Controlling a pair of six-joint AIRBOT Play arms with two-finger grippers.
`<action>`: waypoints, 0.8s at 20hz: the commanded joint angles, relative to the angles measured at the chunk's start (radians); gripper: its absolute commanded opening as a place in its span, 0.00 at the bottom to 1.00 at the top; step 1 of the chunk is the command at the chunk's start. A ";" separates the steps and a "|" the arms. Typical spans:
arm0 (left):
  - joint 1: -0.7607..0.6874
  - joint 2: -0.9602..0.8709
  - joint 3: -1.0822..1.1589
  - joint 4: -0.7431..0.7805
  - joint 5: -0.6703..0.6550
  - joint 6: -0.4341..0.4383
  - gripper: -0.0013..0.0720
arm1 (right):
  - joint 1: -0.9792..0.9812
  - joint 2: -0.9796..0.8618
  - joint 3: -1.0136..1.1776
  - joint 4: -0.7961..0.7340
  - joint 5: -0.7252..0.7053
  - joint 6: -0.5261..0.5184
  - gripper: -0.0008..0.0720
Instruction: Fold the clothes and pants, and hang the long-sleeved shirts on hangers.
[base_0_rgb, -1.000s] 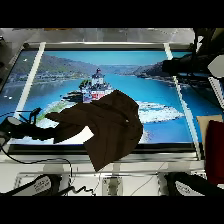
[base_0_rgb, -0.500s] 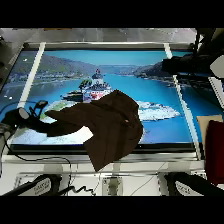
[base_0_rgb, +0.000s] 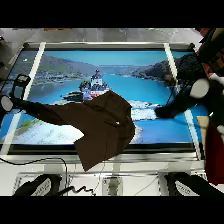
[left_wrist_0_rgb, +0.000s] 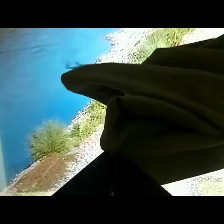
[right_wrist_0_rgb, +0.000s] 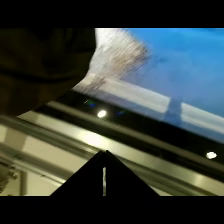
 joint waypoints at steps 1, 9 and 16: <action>-0.006 0.020 -0.003 -0.037 -0.002 -0.011 0.04 | -0.001 0.072 -0.392 0.438 -0.173 -0.032 0.05; -0.006 0.020 -0.012 -0.108 0.002 -0.011 0.04 | 0.181 0.029 -0.644 0.751 -0.587 -0.005 0.64; -0.006 0.020 -0.012 -0.108 0.002 -0.011 0.04 | 0.242 -0.158 -0.642 0.787 -0.585 0.043 0.64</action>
